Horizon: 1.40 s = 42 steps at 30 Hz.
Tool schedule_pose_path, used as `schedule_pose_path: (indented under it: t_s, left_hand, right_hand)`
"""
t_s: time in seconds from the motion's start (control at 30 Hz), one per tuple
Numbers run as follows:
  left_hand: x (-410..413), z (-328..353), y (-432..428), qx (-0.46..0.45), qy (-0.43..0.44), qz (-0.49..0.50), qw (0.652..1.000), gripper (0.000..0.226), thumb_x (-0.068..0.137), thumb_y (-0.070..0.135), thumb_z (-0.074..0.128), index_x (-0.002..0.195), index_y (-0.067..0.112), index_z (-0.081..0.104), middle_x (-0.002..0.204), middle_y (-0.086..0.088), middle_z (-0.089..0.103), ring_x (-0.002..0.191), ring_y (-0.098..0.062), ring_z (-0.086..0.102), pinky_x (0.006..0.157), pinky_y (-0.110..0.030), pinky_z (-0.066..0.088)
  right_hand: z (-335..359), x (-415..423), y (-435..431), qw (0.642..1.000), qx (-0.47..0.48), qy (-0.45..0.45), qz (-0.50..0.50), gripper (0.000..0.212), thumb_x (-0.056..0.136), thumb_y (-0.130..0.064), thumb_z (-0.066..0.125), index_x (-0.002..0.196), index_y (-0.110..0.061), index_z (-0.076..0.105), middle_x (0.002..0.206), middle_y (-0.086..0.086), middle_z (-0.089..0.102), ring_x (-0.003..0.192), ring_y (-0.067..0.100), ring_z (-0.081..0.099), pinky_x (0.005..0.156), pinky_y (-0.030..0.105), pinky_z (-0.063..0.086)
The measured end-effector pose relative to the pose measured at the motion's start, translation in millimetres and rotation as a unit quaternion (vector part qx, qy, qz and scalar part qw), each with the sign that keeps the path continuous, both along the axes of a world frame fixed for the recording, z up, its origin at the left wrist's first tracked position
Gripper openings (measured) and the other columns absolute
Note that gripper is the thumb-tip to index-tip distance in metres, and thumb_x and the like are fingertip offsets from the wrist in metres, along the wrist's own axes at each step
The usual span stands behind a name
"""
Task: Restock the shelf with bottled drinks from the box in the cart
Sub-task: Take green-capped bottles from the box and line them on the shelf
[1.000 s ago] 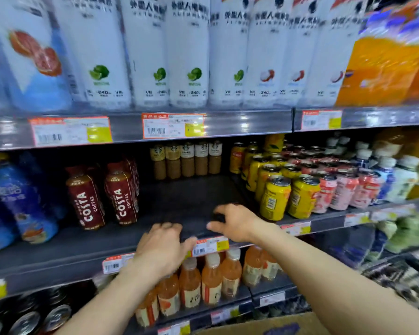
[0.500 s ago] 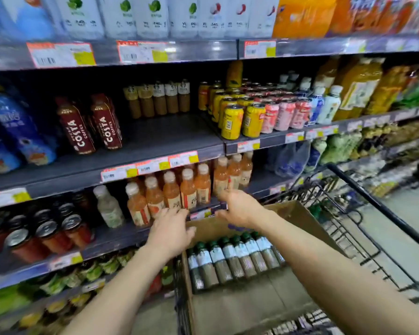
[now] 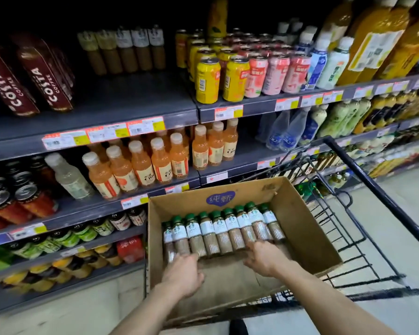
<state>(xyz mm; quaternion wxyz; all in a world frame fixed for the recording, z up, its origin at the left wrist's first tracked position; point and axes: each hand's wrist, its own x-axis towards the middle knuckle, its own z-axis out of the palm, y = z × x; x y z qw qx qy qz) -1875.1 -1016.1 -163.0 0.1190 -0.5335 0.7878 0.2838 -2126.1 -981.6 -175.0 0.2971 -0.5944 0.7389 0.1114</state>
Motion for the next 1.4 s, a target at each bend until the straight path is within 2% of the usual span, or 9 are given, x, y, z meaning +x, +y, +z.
schedule_pose_path:
  t_s: [0.17,0.43,0.57,0.67,0.87,0.97,1.17,1.3,1.4]
  left_hand:
    - [-44.0,-53.7,3.7,0.087,-0.025,0.071,0.993,0.047,0.091,0.037,0.051,0.132,0.015,0.05,0.136,-0.011,0.053,0.13,-0.029,0.043,0.109,-0.041,0.038]
    - [-62.1,-105.5,-26.7,0.08,-0.083,0.171,0.978,0.052,0.093,0.037,0.054,0.139,0.013,0.048,0.138,-0.014,0.055,0.126,-0.031,0.053,0.105,-0.041,0.045]
    - [-71.8,-117.7,-48.1,0.04,-0.09,0.237,0.966,0.042,0.094,0.039,0.053,0.125,0.011,0.058,0.123,-0.012,0.063,0.116,-0.029,0.059,0.104,-0.039,0.04]
    - [-81.0,-127.0,-57.5,0.03,-0.076,0.301,0.95,0.035,0.094,0.041,0.054,0.112,0.011,0.058,0.115,-0.012,0.066,0.107,-0.03,0.062,0.086,-0.034,0.048]
    - [-90.1,-143.3,-79.1,0.02,-0.078,0.37,0.925,0.04,0.089,0.051,0.065,0.096,0.011,0.063,0.108,-0.013,0.07,0.094,-0.03,0.066,0.075,-0.031,0.047]
    - [-95.7,-152.6,-84.5,0.036,-0.062,0.4,0.913,0.039,0.092,0.047,0.065,0.073,0.014,0.056,0.101,-0.013,0.072,0.075,-0.025,0.059,0.067,-0.029,0.041]
    - [-93.6,-152.6,-85.9,0.04,-0.055,0.426,0.902,0.044,0.094,0.042,0.065,0.067,0.016,0.042,0.08,-0.004,0.064,0.056,-0.014,0.047,0.05,-0.026,0.034]
    - [-87.0,-141.1,-78.3,0.031,-0.05,0.394,0.917,0.035,0.095,0.039,0.063,0.077,0.014,0.047,0.105,-0.014,0.07,0.08,-0.028,0.059,0.069,-0.029,0.042]
    - [-82.0,-126.3,-70.9,0.026,-0.027,0.383,0.923,0.032,0.094,0.04,0.064,0.099,0.011,0.053,0.114,-0.017,0.067,0.102,-0.034,0.064,0.081,-0.035,0.047]
  right_hand:
    - [-47.7,-51.7,-12.9,0.999,0.035,0.003,0.009,0.055,0.09,-0.048,0.055,0.138,-0.02,0.055,0.133,0.009,0.063,0.122,0.029,0.059,0.097,0.036,0.05]
    - [-101.0,-110.9,-68.2,0.998,0.042,0.027,-0.036,0.036,0.095,-0.04,0.049,0.121,-0.017,0.058,0.124,0.011,0.065,0.115,0.033,0.061,0.089,0.037,0.05]
    - [-123.3,-120.8,-90.9,0.995,0.015,0.019,-0.098,0.037,0.093,-0.044,0.052,0.118,-0.016,0.056,0.122,0.012,0.064,0.113,0.035,0.061,0.088,0.038,0.049]
    - [-139.4,-121.8,-100.9,0.99,0.009,0.002,-0.143,0.05,0.091,-0.05,0.058,0.121,-0.011,0.051,0.125,0.016,0.062,0.117,0.036,0.059,0.089,0.04,0.048]
    - [-164.3,-122.6,-114.8,0.976,0.008,-0.038,-0.214,0.065,0.088,-0.054,0.066,0.125,-0.003,0.051,0.129,0.021,0.062,0.12,0.038,0.058,0.091,0.038,0.047]
    - [-172.7,-126.9,-119.6,0.971,0.015,-0.054,-0.233,0.064,0.087,-0.052,0.069,0.123,-0.001,0.055,0.126,0.021,0.063,0.118,0.037,0.059,0.089,0.037,0.048]
    - [-172.7,-131.4,-120.3,0.964,0.021,-0.06,-0.26,0.058,0.086,-0.051,0.071,0.116,-0.004,0.059,0.116,0.016,0.068,0.107,0.034,0.063,0.074,0.03,0.043]
    - [-163.3,-126.7,-109.3,0.958,-0.006,-0.055,-0.282,0.045,0.083,-0.052,0.072,0.096,-0.01,0.06,0.102,0.012,0.07,0.077,0.025,0.056,0.069,0.03,0.042]
    - [-147.7,-118.2,-97.6,0.956,-0.039,-0.063,-0.284,0.045,0.081,-0.052,0.07,0.096,-0.012,0.058,0.098,0.011,0.069,0.085,0.03,0.062,0.074,0.035,0.049]
